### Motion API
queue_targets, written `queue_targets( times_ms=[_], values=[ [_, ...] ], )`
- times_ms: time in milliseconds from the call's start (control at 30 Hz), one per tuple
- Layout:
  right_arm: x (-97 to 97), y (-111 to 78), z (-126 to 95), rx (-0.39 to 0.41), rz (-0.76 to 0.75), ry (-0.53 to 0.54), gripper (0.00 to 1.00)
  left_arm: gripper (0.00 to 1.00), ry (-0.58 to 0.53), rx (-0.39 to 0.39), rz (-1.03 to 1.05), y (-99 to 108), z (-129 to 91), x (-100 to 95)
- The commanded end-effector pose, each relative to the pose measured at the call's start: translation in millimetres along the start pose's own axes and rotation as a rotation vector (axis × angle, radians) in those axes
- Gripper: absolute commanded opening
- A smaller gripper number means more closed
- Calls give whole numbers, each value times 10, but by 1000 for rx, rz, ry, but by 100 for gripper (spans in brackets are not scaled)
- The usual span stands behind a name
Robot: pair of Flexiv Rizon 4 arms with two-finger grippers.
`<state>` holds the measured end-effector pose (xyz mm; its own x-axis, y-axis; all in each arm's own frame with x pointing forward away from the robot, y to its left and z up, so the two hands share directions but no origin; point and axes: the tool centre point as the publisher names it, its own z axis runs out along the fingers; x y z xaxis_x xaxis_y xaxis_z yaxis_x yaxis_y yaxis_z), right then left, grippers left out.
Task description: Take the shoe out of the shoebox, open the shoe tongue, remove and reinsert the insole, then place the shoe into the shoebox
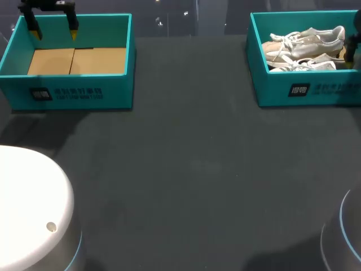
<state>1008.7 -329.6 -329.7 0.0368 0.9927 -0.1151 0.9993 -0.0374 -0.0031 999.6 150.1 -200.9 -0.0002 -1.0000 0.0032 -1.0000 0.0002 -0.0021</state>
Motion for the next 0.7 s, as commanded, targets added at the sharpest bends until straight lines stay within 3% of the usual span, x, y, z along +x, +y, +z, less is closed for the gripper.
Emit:
queue_targets(
  times_ms=[33,333,700],
  values=[
    [26,63,70,10,1,-6,73,100,-1,-1,0,-1,-3,0],
    [61,87,207,17,3,-6,66,100,-1,-1,0,-1,-3,0],
    [89,104,350,36,4,-12,68,100,-1,-1,0,-1,-3,0]
  ],
)
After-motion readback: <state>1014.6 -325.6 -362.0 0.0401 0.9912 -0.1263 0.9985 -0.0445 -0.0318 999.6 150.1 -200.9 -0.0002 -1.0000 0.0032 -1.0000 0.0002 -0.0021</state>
